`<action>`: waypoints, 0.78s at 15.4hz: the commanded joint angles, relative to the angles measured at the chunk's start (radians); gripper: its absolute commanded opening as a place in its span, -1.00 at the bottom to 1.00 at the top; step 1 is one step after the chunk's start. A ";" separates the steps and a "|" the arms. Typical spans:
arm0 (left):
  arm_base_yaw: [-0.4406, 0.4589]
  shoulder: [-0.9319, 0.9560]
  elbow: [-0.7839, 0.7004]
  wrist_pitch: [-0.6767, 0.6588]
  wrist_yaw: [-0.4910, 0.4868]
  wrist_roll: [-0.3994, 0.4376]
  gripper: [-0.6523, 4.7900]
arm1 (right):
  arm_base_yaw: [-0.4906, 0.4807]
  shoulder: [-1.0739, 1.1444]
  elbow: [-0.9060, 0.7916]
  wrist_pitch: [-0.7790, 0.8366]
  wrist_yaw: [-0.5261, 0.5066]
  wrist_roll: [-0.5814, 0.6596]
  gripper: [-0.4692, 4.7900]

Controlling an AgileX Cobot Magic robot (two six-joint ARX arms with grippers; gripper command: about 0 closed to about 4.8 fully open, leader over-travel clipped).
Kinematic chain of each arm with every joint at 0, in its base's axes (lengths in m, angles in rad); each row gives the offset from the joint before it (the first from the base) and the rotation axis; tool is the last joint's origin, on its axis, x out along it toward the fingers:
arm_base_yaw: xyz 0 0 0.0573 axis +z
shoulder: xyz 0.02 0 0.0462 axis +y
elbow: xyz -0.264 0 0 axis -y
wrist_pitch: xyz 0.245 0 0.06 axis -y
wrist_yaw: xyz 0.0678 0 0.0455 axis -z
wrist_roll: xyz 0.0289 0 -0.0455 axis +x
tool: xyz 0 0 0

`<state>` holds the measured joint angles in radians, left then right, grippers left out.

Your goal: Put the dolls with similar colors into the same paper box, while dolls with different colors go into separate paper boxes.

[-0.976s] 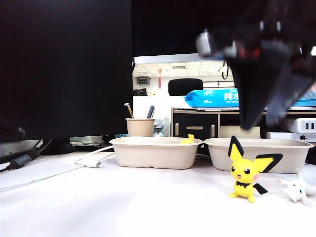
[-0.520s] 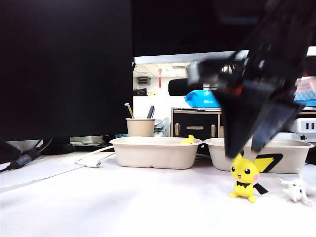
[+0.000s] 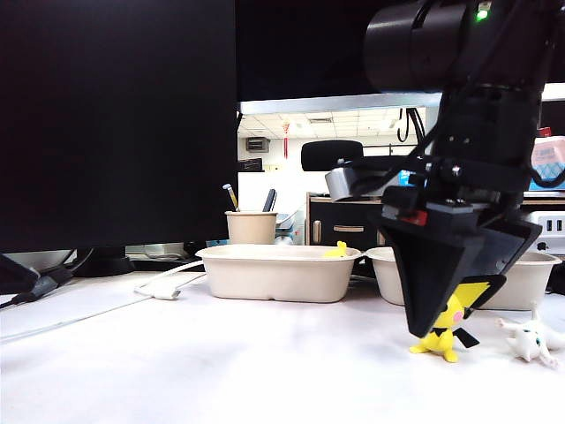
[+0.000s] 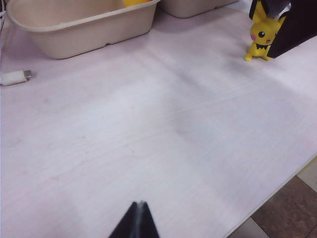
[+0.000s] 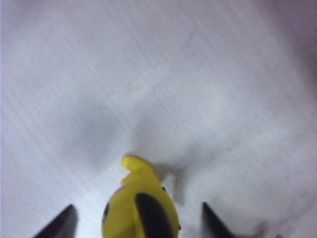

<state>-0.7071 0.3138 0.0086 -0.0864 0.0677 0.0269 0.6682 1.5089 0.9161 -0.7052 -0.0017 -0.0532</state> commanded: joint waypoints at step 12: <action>0.001 0.000 0.001 0.013 0.000 0.000 -0.78 | -0.005 0.001 0.000 0.033 0.007 -0.003 -0.42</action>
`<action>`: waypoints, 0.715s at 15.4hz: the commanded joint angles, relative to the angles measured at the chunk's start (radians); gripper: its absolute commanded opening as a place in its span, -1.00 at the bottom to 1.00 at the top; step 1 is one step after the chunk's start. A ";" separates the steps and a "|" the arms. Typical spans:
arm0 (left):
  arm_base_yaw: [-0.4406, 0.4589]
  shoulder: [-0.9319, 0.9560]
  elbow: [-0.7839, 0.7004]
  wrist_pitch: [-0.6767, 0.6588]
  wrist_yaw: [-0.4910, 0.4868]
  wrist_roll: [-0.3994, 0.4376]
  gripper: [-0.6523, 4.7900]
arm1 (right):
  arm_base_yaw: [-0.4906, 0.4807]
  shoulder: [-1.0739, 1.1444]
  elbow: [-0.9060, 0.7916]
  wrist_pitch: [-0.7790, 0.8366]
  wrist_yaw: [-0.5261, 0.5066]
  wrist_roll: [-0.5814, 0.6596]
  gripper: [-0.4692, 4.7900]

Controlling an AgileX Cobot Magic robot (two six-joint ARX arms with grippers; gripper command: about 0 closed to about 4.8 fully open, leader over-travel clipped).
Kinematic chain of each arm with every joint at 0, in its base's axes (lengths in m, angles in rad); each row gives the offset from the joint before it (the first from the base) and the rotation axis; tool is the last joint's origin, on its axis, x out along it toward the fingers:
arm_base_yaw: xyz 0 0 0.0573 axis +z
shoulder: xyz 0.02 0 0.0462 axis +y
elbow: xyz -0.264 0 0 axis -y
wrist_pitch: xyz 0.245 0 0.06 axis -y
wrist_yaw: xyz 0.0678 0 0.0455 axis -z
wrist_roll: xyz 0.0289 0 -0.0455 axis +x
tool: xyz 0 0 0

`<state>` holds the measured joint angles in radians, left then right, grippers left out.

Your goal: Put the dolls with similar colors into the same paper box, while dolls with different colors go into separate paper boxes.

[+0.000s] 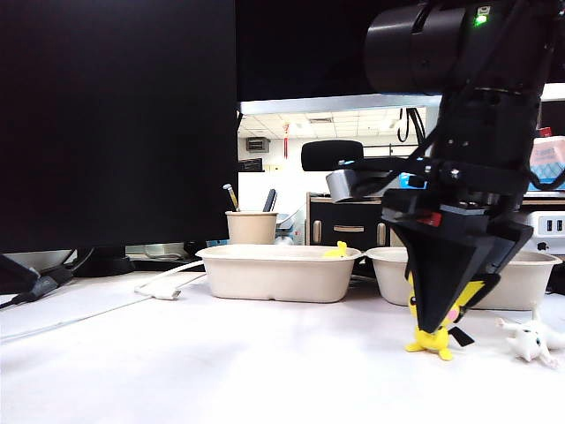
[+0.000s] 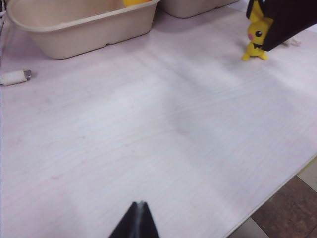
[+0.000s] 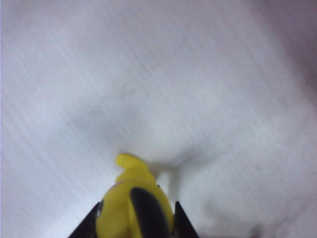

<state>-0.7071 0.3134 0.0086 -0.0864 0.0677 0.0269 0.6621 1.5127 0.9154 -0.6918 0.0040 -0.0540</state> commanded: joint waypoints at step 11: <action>0.152 -0.181 0.001 0.013 0.004 0.000 -0.78 | -0.010 0.021 0.216 0.241 -0.020 0.028 -0.42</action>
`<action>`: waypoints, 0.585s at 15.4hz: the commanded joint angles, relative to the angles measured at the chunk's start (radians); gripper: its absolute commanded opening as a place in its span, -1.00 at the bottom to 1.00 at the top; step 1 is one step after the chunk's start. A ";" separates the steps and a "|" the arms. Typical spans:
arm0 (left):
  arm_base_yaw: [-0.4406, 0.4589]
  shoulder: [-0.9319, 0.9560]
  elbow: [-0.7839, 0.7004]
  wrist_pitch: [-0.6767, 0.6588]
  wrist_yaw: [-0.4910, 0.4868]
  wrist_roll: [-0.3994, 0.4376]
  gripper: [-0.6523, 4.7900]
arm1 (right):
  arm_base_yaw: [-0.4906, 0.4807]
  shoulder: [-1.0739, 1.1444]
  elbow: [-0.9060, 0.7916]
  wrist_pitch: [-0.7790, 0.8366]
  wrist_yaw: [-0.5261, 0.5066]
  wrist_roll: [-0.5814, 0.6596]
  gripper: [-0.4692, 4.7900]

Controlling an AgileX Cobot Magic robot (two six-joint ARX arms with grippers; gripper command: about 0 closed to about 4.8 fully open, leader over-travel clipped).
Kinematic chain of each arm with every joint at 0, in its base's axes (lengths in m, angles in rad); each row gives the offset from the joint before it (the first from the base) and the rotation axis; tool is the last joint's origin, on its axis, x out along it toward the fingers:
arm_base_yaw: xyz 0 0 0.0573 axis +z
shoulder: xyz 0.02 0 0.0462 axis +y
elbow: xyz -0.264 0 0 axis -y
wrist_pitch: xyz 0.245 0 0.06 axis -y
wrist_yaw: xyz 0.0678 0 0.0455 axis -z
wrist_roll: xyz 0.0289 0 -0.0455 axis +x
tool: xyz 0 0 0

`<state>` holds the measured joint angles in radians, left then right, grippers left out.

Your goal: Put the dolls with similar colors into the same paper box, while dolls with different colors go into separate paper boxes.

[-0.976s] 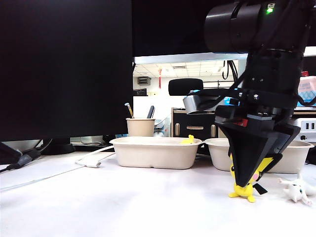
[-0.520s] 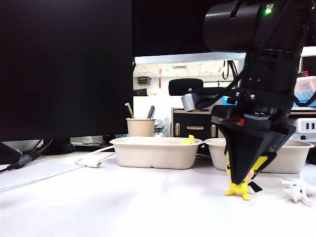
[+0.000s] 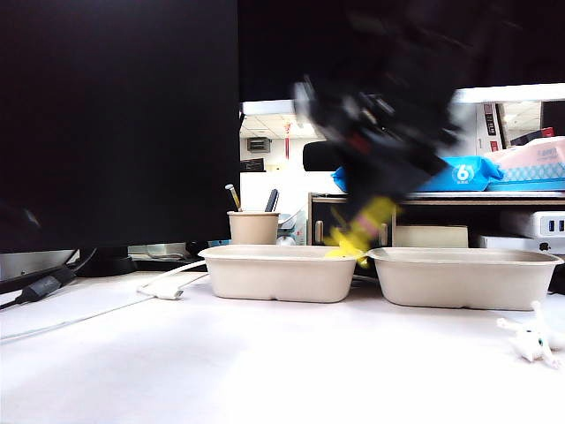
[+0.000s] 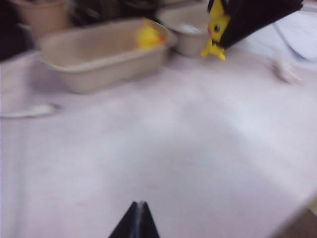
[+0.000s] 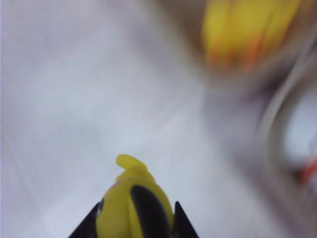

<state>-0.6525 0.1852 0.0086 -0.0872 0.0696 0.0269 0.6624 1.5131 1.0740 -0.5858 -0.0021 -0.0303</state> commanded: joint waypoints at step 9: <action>0.270 -0.182 0.001 0.013 -0.002 0.000 -0.78 | -0.036 0.479 0.526 0.082 -0.085 0.003 -0.11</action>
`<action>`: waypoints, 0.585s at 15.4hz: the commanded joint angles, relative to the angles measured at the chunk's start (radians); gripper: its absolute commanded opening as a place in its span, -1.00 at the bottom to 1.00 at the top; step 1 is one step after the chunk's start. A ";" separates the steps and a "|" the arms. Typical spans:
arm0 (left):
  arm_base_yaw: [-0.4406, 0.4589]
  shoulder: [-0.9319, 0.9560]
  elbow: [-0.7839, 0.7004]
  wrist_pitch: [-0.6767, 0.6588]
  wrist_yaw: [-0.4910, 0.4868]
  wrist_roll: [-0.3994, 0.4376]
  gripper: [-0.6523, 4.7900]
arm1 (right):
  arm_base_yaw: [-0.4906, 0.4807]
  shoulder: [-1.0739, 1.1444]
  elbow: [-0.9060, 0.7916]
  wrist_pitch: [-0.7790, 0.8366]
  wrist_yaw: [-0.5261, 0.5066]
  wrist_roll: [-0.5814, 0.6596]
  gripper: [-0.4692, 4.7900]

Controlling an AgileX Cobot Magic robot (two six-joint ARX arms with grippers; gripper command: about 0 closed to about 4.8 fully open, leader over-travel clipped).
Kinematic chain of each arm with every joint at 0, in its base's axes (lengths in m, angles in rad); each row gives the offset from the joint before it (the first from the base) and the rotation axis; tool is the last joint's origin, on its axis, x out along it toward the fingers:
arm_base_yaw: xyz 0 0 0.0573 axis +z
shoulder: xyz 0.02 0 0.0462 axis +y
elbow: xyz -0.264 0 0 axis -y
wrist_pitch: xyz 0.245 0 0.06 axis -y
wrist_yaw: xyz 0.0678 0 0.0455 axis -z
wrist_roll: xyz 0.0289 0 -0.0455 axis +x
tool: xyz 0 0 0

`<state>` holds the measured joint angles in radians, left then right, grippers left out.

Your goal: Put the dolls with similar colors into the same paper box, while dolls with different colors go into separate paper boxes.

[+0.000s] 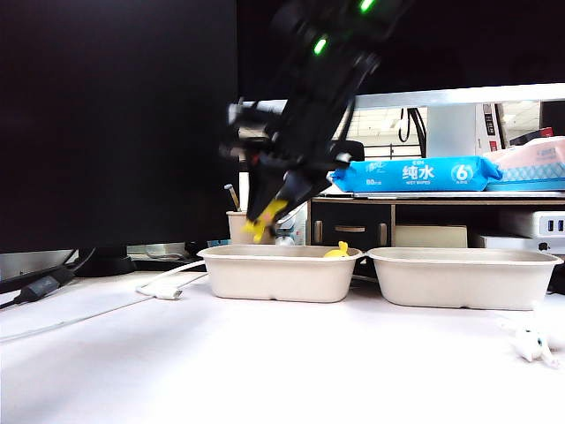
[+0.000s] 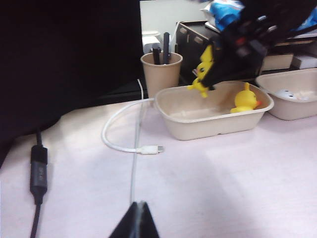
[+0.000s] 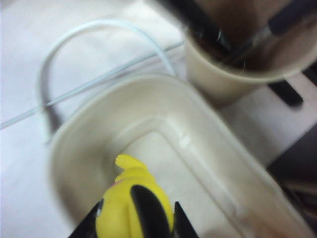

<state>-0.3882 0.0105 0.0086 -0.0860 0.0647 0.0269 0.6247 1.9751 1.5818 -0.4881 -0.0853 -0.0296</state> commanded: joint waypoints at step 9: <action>-0.234 0.141 0.001 0.013 0.001 0.000 -0.78 | 0.010 -0.216 0.017 -0.406 0.049 -0.080 0.18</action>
<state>-0.5877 0.1307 0.0086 -0.0864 0.0616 0.0269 0.6254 1.7908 1.6039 -0.8043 -0.0704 -0.0750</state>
